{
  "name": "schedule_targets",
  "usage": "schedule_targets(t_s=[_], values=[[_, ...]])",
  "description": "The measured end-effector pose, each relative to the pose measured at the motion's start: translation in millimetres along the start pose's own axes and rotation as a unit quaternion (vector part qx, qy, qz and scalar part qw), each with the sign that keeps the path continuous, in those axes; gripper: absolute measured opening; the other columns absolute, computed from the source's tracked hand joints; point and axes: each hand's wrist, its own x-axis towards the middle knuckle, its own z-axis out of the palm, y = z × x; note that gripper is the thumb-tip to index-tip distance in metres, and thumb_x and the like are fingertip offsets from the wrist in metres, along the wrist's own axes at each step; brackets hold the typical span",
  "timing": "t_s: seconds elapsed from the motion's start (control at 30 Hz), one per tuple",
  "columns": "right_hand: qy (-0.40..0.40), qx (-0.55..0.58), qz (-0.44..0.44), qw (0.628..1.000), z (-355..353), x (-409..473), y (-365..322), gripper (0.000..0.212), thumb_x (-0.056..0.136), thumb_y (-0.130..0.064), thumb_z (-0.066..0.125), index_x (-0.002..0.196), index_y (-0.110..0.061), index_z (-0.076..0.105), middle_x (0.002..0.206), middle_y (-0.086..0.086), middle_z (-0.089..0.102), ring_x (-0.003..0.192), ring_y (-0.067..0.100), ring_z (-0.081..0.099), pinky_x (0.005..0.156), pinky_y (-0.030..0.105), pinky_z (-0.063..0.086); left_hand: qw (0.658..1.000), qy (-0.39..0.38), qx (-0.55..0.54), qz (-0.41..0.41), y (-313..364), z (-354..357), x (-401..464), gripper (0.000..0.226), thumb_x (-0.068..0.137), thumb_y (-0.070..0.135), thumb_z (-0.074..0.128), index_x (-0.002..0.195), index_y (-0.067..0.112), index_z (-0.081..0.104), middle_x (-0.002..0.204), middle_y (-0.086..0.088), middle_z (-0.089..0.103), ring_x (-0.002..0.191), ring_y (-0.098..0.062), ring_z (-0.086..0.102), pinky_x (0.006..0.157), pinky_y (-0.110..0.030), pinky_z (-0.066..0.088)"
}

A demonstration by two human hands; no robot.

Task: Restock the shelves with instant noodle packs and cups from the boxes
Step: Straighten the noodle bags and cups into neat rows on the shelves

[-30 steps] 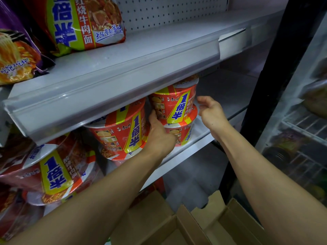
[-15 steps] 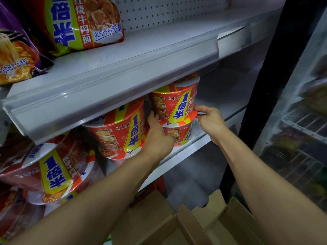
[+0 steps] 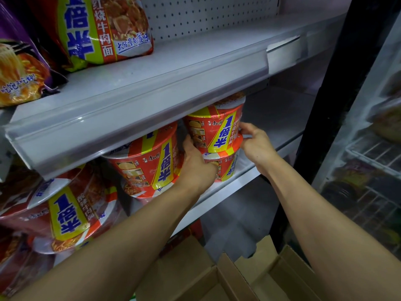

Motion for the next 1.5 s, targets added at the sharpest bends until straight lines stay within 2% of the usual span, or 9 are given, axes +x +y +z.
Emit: schedule_targets(t_s=[0.13, 0.27, 0.4, 0.5, 0.63, 0.83, 0.93, 1.17, 1.5], values=[[-0.003, 0.003, 0.001, 1.0, 1, 0, -1, 0.037, 0.096, -0.01, 0.054, 0.132, -0.018, 0.052, 0.116, -0.007, 0.054, 0.095, 0.005, 0.053, 0.06, 0.007, 0.041, 1.0, 0.0, -0.005, -0.002, -1, 0, 0, 0.095, 0.084, -0.002, 0.064, 0.15, 0.024, 0.001, 0.15, -0.001, 0.034, 0.135, -0.019, 0.038, 0.108, -0.038, 0.034], [0.02, 0.017, 0.015, 1.0, 3, -3, 3, 0.043, 0.095, -0.007, 0.056, 0.135, -0.02, 0.05, 0.123, -0.005, 0.053, 0.108, 0.01, 0.053, 0.078, 0.018, 0.044, 0.999, -0.01, 0.03, -0.012, -7, 3, -5, 0.097, 0.084, -0.005, 0.062, 0.15, 0.027, 0.0, 0.148, 0.001, 0.034, 0.133, -0.017, 0.039, 0.109, -0.039, 0.038], [0.021, 0.003, 0.017, 1.0, 8, -6, 9, 0.042, 0.095, -0.001, 0.05, 0.132, -0.021, 0.053, 0.116, -0.005, 0.054, 0.102, 0.009, 0.053, 0.084, 0.024, 0.043, 0.998, -0.034, 0.031, -0.033, -10, 5, -8, 0.08, 0.093, -0.002, 0.053, 0.147, 0.034, 0.006, 0.12, 0.018, 0.046, 0.099, 0.003, 0.049, 0.077, -0.004, 0.044], [0.019, 0.001, 0.016, 1.0, 8, -4, 10, 0.043, 0.095, 0.001, 0.048, 0.132, -0.02, 0.052, 0.122, -0.001, 0.057, 0.105, 0.012, 0.054, 0.086, 0.026, 0.043, 0.998, -0.029, 0.049, -0.023, -10, 5, -8, 0.097, 0.085, -0.009, 0.058, 0.15, 0.029, -0.003, 0.145, 0.004, 0.033, 0.124, -0.01, 0.041, 0.1, -0.028, 0.04], [0.017, -0.011, 0.018, 1.0, 7, -3, 11, 0.042, 0.096, -0.001, 0.048, 0.133, -0.02, 0.051, 0.129, 0.002, 0.055, 0.104, 0.01, 0.051, 0.086, 0.026, 0.043, 0.997, -0.024, 0.07, -0.012, -11, 5, -8, 0.098, 0.083, -0.01, 0.059, 0.15, 0.027, -0.002, 0.148, 0.0, 0.03, 0.131, -0.017, 0.038, 0.107, -0.038, 0.04], [0.057, -0.003, 0.068, 0.996, 8, -16, 14, 0.055, 0.092, -0.012, 0.058, 0.142, -0.015, 0.036, 0.139, 0.007, 0.045, 0.124, 0.021, 0.048, 0.089, 0.028, 0.04, 0.997, -0.04, 0.069, 0.005, -17, -3, -11, 0.091, 0.083, -0.003, 0.065, 0.149, 0.03, 0.011, 0.145, 0.002, 0.037, 0.133, -0.019, 0.04, 0.107, -0.039, 0.039], [0.071, -0.01, 0.067, 0.995, 5, -35, 18, 0.054, 0.091, -0.011, 0.06, 0.14, -0.015, 0.038, 0.137, 0.008, 0.045, 0.122, 0.02, 0.048, 0.09, 0.029, 0.04, 0.994, -0.056, 0.095, 0.017, -23, -10, -19, 0.079, 0.085, 0.002, 0.066, 0.146, 0.027, 0.022, 0.143, 0.003, 0.042, 0.131, -0.017, 0.041, 0.098, -0.026, 0.036], [0.023, -0.16, 0.042, 0.986, 9, -103, 30, 0.06, 0.085, -0.011, 0.067, 0.139, -0.014, 0.041, 0.137, 0.009, 0.04, 0.126, 0.022, 0.044, 0.106, 0.034, 0.038, 0.972, -0.097, 0.209, 0.044, -48, -30, -57, 0.076, 0.083, 0.015, 0.071, 0.146, 0.018, 0.028, 0.146, -0.004, 0.038, 0.133, -0.021, 0.038, 0.106, -0.034, 0.038], [0.025, -0.256, 0.086, 0.963, 22, -235, 39, 0.065, 0.083, -0.012, 0.068, 0.141, -0.006, 0.04, 0.139, 0.016, 0.042, 0.13, 0.028, 0.043, 0.107, 0.033, 0.035, 0.966, -0.161, 0.202, 0.019, -99, -67, -157, 0.064, 0.084, 0.021, 0.071, 0.14, 0.017, 0.039, 0.14, -0.002, 0.048, 0.128, -0.018, 0.046, 0.09, -0.016, 0.035]])
